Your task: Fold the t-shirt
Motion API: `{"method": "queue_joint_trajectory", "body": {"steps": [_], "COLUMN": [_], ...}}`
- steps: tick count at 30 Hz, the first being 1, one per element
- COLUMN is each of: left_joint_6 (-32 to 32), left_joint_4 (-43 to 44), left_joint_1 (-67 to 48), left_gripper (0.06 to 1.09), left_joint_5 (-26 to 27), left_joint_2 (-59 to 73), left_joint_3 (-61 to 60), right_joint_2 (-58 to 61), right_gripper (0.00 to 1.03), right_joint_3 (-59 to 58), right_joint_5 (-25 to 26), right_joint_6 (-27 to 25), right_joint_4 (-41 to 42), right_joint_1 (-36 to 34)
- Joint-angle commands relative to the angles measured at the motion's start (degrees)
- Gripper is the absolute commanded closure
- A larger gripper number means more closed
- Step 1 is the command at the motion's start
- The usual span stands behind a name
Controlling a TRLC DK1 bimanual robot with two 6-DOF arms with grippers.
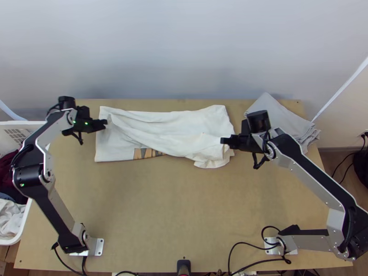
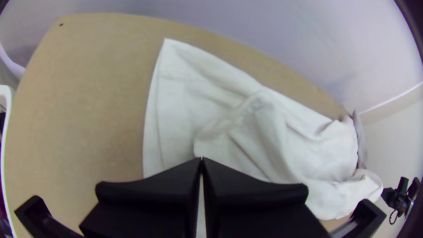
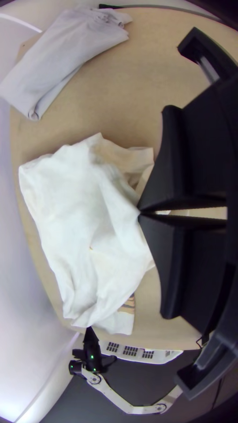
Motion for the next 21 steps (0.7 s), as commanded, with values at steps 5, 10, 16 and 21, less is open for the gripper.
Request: {"method": "queue_joint_trajectory", "body": {"steps": [5,10,16,21], "left_joint_6": [-4.7,-7.1,-10.2,-12.4], "left_joint_4": [-2.1,-2.7,-2.8,-3.1], "left_joint_1": [2.3,2.7,2.3,2.3], "left_gripper": [1.05,1.05,1.05,1.05], "left_joint_5": [0.6,0.6,-0.1,-0.9], "left_joint_2": [-13.4,-20.0,-28.1,-34.1], "left_joint_3": [2.1,3.6,6.6,9.9], "right_joint_2": [-1.4,-1.5,0.5,4.0], "right_gripper": [1.00,1.00,1.00,1.00], "right_joint_3": [4.8,8.0,16.5,27.2], "right_joint_5": [0.5,0.5,1.5,3.3], "right_joint_6": [-0.2,-0.4,-0.7,-2.6], "right_joint_4": [-1.2,-1.6,-1.9,-3.1], "right_joint_1": [-3.8,-4.5,-4.6,-5.2]}}
